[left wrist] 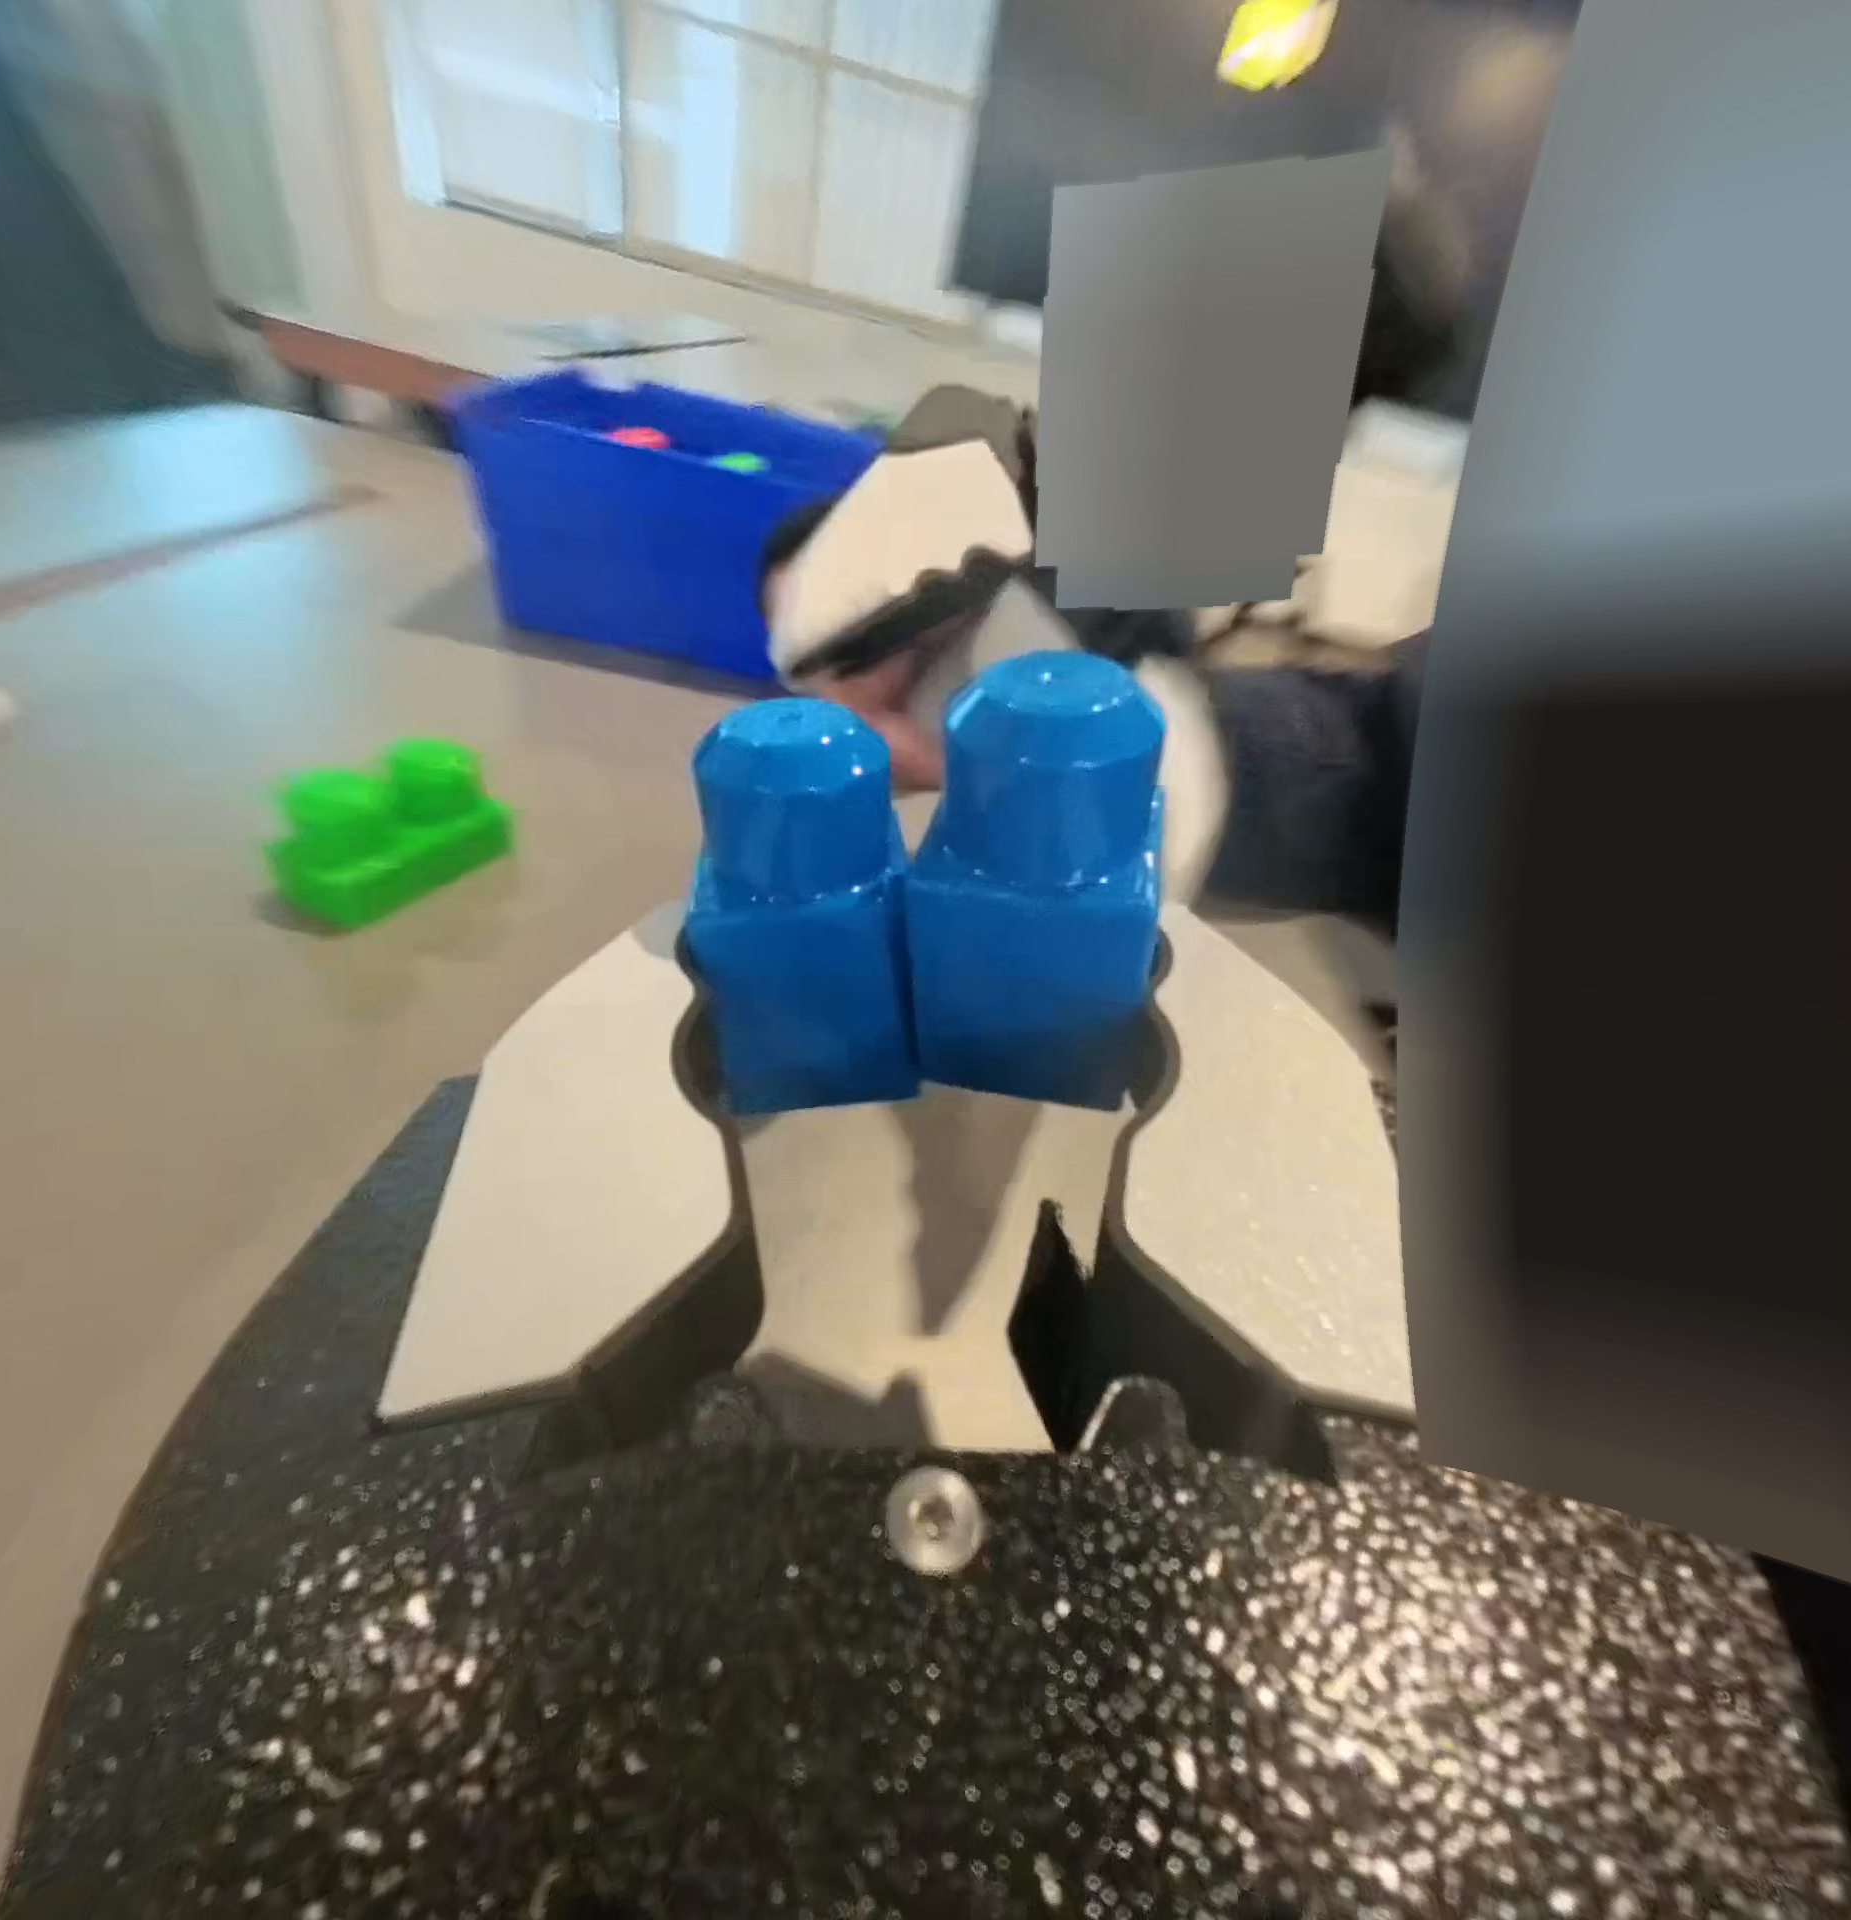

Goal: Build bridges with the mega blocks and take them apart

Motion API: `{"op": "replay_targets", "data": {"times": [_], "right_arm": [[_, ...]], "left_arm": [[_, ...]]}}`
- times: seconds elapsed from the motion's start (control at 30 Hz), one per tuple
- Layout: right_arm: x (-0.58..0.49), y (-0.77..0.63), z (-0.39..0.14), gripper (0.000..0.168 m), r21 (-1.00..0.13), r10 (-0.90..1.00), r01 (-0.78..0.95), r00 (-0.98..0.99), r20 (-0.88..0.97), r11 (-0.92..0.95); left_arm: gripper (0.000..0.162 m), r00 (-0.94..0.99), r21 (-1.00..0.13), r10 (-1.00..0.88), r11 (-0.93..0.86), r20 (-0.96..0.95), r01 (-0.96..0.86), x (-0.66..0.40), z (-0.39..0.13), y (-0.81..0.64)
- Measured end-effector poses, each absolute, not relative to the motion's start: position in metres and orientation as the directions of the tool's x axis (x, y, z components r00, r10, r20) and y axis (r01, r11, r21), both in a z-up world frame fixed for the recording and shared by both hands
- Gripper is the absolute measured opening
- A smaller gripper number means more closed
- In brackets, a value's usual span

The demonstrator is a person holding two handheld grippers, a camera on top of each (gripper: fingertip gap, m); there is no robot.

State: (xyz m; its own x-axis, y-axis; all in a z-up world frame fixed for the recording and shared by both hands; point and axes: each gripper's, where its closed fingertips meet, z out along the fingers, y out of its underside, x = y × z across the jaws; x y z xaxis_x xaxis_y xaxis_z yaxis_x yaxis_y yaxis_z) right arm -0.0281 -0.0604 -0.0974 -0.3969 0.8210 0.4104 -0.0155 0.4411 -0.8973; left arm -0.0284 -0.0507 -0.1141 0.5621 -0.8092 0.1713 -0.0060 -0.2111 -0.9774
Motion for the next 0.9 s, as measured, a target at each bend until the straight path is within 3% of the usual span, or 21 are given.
{"op": "replay_targets", "data": {"times": [0.1, 0.23, 0.33, 0.53, 0.8, 0.9], "right_arm": [[-0.031, -0.058, -0.090, 0.090, -0.977, 0.880, -0.001, -0.435, 0.191, 0.212], [-0.038, -0.057, -0.108, 0.100, -0.975, 0.884, 0.099, -0.448, 0.134, 0.199], [-0.038, -0.059, -0.117, 0.092, -0.973, 0.873, 0.128, -0.474, 0.110, 0.192], [-0.036, -0.061, -0.121, 0.073, -0.969, 0.856, 0.094, -0.494, 0.153, 0.227], [-0.030, -0.064, -0.125, 0.086, -0.952, 0.833, 0.122, -0.524, 0.180, 0.282], [-0.027, -0.062, -0.130, 0.083, -0.939, 0.825, 0.160, -0.538, 0.176, 0.304]], "left_arm": [[0.077, 0.660, -0.976, -0.751, -0.135, -0.014, -0.174, -0.033, -0.126, -0.042], [0.077, 0.663, -0.936, -0.746, -0.182, -0.070, -0.302, -0.025, -0.151, -0.039], [0.077, 0.651, -0.911, -0.752, -0.187, -0.109, -0.369, -0.021, -0.164, -0.038], [0.077, 0.635, -0.931, -0.762, -0.128, -0.128, -0.341, -0.016, -0.155, -0.041], [0.077, 0.593, -0.937, -0.790, -0.074, -0.154, -0.342, -0.007, -0.153, -0.046], [0.077, 0.603, -0.951, -0.786, -0.067, -0.135, -0.301, -0.010, -0.146, -0.046]]}}
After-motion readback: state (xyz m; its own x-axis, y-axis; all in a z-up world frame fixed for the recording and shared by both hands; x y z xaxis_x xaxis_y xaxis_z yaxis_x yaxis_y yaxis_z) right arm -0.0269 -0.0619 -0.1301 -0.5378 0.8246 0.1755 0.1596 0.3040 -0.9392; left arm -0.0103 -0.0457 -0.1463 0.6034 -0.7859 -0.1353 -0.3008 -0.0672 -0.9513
